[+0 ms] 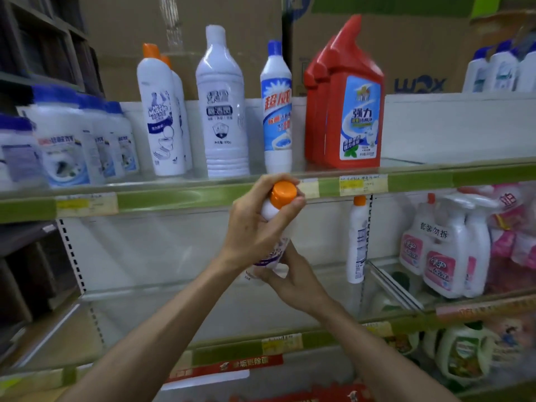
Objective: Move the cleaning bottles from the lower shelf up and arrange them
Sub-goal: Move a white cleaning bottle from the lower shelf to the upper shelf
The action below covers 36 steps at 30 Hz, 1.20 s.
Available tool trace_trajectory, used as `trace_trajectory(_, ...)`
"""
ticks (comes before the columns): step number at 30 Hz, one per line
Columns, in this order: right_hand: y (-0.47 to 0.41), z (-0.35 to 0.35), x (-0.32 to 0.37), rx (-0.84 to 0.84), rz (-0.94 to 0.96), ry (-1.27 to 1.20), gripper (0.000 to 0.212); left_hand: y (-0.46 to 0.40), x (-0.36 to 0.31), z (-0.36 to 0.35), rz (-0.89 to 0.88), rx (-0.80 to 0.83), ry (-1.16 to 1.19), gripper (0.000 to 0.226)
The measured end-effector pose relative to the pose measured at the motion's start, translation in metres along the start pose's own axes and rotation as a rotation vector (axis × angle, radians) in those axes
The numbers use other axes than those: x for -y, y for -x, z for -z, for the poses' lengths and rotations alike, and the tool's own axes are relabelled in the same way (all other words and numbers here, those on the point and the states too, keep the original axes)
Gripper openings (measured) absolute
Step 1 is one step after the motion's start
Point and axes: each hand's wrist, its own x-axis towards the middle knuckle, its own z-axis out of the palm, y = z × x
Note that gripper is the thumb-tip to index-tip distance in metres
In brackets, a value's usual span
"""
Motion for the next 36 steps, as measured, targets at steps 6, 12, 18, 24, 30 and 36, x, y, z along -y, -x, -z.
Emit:
trace_trajectory(6, -0.037, -0.007, 0.099, -0.068, 0.033, -0.169, 0.039, -0.1, -0.04, 0.065, 0.143, -0.148, 0.082, 0.015)
trace_trajectory(12, -0.081, -0.023, 0.174, -0.036, 0.029, -0.301, 0.035, -0.173, -0.048, 0.118, 0.301, -0.208, 0.029, 0.021)
trace_trajectory(18, -0.109, -0.034, 0.216, -0.02, -0.001, -0.374, 0.027, -0.214, -0.048, 0.153, 0.477, -0.296, 0.07, 0.033)
trace_trajectory(24, -0.111, -0.049, 0.222, 0.015, -0.018, -0.411, 0.032, -0.212, -0.052, 0.171, 0.546, -0.333, 0.083, 0.034)
trace_trajectory(30, -0.112, -0.055, 0.226, 0.053, -0.041, -0.444, 0.031, -0.211, -0.057, 0.178, 0.526, -0.327, 0.049, 0.033)
trace_trajectory(36, -0.135, -0.061, 0.231, 0.088, -0.095, -0.469, 0.034, -0.214, -0.056, 0.194, 0.457, -0.272, -0.021, 0.03)
